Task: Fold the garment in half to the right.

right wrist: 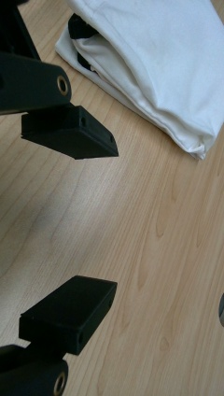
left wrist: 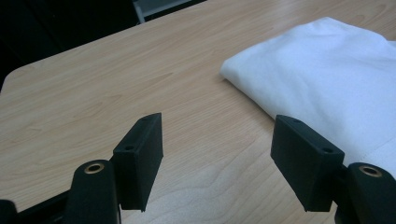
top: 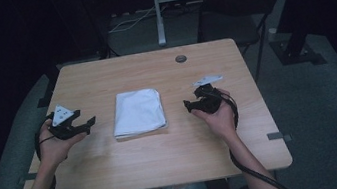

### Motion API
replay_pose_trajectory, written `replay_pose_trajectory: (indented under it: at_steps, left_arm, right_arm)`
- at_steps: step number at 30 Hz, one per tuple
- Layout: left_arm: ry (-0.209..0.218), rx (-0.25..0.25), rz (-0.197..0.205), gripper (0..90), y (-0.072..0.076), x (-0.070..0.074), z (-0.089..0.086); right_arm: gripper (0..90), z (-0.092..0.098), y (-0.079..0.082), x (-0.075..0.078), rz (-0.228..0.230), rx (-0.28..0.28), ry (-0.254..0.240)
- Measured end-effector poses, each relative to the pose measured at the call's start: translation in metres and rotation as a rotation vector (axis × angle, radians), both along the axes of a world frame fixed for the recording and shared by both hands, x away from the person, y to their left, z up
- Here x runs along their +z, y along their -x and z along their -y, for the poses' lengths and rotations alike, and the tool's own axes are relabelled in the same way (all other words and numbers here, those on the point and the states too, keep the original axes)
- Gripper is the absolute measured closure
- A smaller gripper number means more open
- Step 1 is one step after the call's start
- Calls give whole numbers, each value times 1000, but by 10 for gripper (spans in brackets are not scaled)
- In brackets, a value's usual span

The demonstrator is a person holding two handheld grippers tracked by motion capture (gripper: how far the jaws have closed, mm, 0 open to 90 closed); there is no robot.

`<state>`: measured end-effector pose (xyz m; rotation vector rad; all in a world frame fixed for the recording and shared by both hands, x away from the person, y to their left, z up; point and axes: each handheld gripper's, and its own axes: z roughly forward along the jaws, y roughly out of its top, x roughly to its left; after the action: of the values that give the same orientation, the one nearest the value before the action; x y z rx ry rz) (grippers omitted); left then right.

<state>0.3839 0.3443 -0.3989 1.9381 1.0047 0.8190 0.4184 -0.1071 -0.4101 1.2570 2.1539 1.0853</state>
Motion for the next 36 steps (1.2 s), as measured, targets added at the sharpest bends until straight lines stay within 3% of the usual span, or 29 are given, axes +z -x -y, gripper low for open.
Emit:
replay_pose_trajectory:
  at_steps: [36]
  left_arm:
    - [2,26,14,335,18,-2,-20]
  right_arm:
    - [280,35,14,0,11,-60,-7]
